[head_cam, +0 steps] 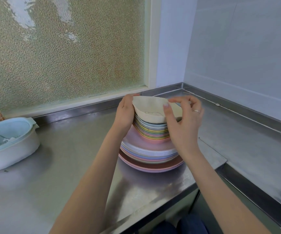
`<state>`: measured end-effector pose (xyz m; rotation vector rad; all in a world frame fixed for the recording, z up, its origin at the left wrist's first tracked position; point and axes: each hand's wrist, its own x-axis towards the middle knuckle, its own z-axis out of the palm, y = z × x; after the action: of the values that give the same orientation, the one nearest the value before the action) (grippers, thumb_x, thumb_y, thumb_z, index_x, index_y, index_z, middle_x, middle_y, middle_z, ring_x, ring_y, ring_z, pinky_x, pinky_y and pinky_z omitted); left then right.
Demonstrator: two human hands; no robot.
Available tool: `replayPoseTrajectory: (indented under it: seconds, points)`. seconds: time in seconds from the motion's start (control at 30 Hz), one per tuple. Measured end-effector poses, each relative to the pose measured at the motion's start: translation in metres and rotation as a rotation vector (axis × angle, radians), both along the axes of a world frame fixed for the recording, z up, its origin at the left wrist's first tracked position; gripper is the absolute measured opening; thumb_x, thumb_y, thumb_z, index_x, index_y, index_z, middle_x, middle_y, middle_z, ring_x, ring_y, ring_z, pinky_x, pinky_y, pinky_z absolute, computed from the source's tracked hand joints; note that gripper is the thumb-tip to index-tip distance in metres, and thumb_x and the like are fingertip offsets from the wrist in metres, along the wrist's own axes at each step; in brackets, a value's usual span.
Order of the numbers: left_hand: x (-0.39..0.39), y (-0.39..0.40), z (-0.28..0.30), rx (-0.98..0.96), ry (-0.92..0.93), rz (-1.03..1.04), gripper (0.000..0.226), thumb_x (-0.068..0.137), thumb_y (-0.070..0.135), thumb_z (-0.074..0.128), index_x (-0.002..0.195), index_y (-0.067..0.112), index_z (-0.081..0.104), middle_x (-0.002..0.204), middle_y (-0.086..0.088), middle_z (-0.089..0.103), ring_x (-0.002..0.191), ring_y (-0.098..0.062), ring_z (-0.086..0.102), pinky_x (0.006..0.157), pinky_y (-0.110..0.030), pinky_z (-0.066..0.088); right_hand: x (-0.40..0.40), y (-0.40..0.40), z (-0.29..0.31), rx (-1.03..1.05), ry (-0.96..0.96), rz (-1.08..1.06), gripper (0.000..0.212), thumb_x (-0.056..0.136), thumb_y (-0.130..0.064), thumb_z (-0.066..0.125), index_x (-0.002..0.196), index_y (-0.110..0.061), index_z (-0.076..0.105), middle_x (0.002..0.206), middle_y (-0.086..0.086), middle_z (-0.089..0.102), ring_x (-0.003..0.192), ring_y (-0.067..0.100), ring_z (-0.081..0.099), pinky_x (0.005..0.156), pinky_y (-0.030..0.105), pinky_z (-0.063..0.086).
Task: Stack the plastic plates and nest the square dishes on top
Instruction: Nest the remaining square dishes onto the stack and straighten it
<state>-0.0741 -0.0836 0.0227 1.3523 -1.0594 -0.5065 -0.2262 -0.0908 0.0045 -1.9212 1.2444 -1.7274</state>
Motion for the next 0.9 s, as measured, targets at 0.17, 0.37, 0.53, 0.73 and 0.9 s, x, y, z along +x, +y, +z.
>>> replayPoseTrajectory:
  seconds: [0.17,0.37,0.53,0.73,0.9]
  points:
    - [0.006,-0.011,-0.006,0.101,0.028,-0.013,0.034,0.090,0.014,0.036,0.097,0.016,0.070,0.109,0.003,0.065,0.098,-0.012,0.060,0.074,-0.022,0.044,-0.010,-0.018,0.009,0.231,-0.125,0.194,0.028,0.093,-0.026,0.049,0.120,-0.025,0.057,0.122,-0.013,0.053,0.100,-0.007,0.043,0.086,0.004,0.035]
    - [0.005,-0.012,-0.007,0.086,0.042,-0.007,0.039,0.092,0.014,0.032,0.108,0.017,0.067,0.110,0.005,0.063,0.100,-0.008,0.058,0.080,-0.017,0.046,-0.014,-0.021,0.004,0.310,-0.059,0.164,0.036,0.093,-0.017,0.045,0.127,-0.019,0.056,0.130,-0.003,0.056,0.115,0.007,0.047,0.095,0.018,0.030]
    - [0.008,-0.014,-0.009,0.116,0.021,-0.006,0.037,0.091,0.015,0.036,0.103,0.019,0.071,0.107,0.003,0.069,0.091,-0.006,0.062,0.059,-0.009,0.045,-0.013,-0.022,0.002,0.303,-0.018,0.141,0.033,0.094,-0.019,0.042,0.122,-0.016,0.060,0.128,0.002,0.059,0.118,0.013,0.048,0.094,0.019,0.030]
    - [0.006,-0.013,-0.008,0.095,0.045,-0.018,0.037,0.090,0.011,0.036,0.100,0.015,0.072,0.102,0.001,0.070,0.092,-0.010,0.064,0.059,-0.009,0.047,-0.017,-0.023,0.002,0.352,-0.069,0.225,0.031,0.097,-0.034,0.039,0.114,-0.026,0.064,0.119,-0.003,0.063,0.112,0.011,0.054,0.101,0.030,0.038]
    - [0.007,0.008,-0.013,-0.039,0.053,0.126,0.025,0.092,0.028,0.040,0.082,0.021,0.062,0.091,-0.004,0.064,0.093,-0.021,0.058,0.088,-0.034,0.043,-0.035,-0.021,-0.017,0.479,-0.328,0.371,0.048,0.097,-0.054,0.024,0.136,-0.035,0.042,0.142,-0.004,0.046,0.129,0.009,0.042,0.108,0.031,0.028]
